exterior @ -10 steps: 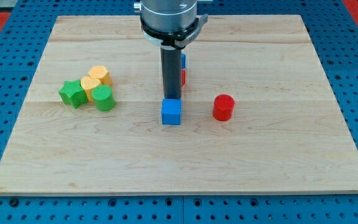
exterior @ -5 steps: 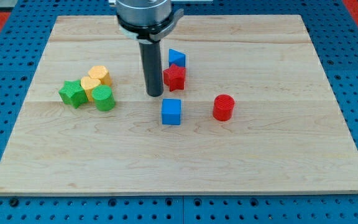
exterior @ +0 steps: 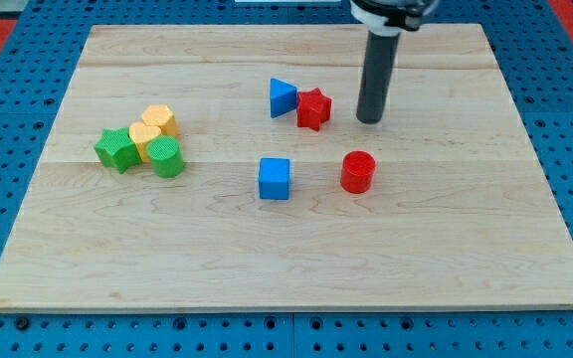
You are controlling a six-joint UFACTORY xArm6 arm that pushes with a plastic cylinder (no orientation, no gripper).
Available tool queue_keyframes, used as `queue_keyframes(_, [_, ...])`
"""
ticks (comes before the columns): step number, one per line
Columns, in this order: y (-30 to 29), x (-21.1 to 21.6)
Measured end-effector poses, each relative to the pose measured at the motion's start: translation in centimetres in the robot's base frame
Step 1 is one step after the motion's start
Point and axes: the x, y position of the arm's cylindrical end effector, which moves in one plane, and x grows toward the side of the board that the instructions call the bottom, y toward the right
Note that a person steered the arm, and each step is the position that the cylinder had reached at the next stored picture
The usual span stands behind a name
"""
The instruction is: Move the red star towards blue triangle
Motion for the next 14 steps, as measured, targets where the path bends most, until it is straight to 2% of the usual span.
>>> queue_keyframes(1, [-2.1, 3.8])
queue_keyframes(2, [-6.9, 3.7])
queue_keyframes(3, [-7.9, 0.6])
queue_keyframes(5, [-5.5, -4.3])
queue_keyframes(6, [-3.9, -5.2])
queue_keyframes(7, [0.9, -5.3])
queue_keyframes(8, [1.0, -7.9])
queue_keyframes(9, [-2.4, -10.4])
queue_keyframes(10, [-4.4, -11.2])
queue_keyframes(14, [-8.9, -11.2])
